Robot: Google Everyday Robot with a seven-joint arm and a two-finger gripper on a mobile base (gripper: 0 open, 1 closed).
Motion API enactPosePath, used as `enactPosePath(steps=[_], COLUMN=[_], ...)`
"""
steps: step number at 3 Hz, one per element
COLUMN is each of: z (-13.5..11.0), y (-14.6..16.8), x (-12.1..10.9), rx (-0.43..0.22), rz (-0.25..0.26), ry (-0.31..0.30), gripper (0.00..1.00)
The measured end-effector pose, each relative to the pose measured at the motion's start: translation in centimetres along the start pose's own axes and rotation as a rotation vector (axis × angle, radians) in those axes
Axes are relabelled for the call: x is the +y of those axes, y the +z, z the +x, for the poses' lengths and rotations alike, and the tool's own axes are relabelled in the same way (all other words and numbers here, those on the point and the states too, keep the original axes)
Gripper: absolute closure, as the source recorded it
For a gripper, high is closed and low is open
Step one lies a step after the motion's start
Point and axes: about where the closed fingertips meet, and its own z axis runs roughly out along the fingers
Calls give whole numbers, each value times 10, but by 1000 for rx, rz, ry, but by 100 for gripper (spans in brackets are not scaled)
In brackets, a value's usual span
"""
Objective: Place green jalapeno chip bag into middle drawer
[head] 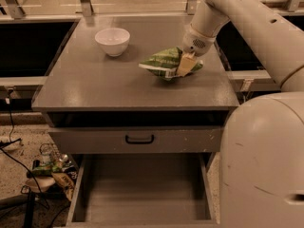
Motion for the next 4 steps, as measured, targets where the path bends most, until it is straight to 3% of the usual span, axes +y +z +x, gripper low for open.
enactPosePath(steps=[2, 4], z=[-10, 3], y=[-65, -137], x=[35, 98], rx=[-58, -103], rz=[63, 166], ry=[-87, -148], gripper=[100, 100])
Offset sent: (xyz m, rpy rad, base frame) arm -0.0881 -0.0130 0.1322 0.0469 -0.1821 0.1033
